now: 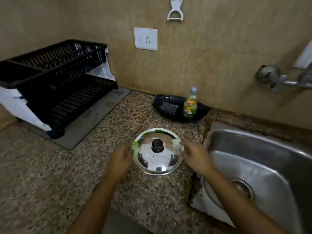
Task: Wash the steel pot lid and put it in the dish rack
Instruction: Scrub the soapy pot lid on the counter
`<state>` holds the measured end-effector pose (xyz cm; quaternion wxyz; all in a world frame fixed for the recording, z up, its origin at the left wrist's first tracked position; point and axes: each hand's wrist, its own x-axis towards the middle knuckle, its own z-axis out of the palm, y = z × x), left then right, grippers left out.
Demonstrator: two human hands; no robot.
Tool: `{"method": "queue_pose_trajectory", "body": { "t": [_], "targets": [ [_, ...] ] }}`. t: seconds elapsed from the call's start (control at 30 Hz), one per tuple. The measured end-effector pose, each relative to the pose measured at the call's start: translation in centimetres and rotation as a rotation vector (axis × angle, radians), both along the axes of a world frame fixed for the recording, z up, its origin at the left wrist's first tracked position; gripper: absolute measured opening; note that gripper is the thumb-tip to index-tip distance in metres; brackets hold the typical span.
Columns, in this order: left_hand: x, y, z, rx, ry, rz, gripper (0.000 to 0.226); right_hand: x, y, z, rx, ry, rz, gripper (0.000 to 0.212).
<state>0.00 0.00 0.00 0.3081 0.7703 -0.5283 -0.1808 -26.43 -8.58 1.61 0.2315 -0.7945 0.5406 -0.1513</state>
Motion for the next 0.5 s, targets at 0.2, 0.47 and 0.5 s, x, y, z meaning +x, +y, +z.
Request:
{"method": "queue_pose_trajectory", "body": {
  "t": [0.2,0.47,0.5],
  "targets": [
    [3.3,-4.7,-1.8,0.017,-0.005,-0.041,0.030,6.1,-1.8,-0.7,0.001,0.080,-0.026,0.054],
    [4.9,-7.8,-3.3,0.079,0.050,-0.014,0.033,10.7,-1.6,-1.9,0.108,0.156,0.040,0.054],
    [4.9,-7.8,-3.4,0.074,0.074,-0.001,0.032,11.0,-1.7,-2.0,0.101,0.153,0.028,0.050]
  ]
}}
